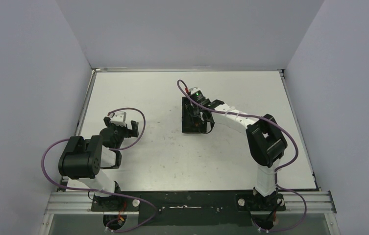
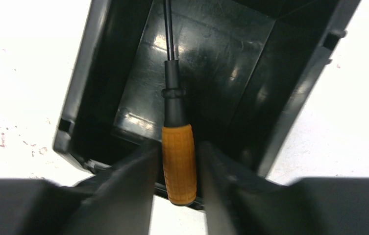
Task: Put the screwdriver in the bin
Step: Place the screwdriver in the bin.
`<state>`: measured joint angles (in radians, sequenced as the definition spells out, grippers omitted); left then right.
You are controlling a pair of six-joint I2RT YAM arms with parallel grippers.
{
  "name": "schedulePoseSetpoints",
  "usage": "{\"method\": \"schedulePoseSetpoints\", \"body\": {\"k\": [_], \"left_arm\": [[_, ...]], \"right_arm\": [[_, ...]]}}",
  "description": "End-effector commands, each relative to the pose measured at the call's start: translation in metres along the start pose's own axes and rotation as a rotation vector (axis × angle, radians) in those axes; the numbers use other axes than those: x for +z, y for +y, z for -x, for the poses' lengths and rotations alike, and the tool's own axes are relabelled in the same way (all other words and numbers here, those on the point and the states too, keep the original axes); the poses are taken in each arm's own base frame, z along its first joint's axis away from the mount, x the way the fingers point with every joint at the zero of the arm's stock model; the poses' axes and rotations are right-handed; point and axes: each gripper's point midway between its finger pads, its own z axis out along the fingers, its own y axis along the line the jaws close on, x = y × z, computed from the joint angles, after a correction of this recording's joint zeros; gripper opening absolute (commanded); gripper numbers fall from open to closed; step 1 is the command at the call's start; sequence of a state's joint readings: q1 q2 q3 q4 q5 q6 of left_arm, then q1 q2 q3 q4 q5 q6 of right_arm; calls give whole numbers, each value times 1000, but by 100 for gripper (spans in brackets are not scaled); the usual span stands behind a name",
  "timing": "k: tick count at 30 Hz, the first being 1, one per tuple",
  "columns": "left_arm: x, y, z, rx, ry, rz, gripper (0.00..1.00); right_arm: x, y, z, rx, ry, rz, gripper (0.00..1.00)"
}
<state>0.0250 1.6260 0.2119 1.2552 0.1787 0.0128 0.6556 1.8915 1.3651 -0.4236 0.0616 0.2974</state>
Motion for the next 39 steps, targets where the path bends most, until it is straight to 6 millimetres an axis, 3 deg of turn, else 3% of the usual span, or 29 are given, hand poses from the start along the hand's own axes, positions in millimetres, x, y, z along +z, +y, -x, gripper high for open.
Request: {"method": "schedulePoseSetpoints", "body": {"k": [1,10,18,20,25,28,39], "left_arm": [[4,1,16,16,-52,2,97],[4,1,16,17,-54,2,97],[4,1,15,17,-52,2,97],[4,1,16,17,-54,1,97],[4,1,16,17,-53,2,97],[4,1,16,16,-54,1,97],[4,1,16,16,-54,1,97]], "right_arm": [[-5,4,27,1,-74,-4,45],[-13,13,34,-3,-104,15,57],[-39,18,59,23,-176,10,62],[-46,19,65,37,-196,2,67],[-58,23,78,57,-241,-14,92],[-62,21,85,71,-257,-35,100],[-83,4,114,164,-308,-149,100]]}}
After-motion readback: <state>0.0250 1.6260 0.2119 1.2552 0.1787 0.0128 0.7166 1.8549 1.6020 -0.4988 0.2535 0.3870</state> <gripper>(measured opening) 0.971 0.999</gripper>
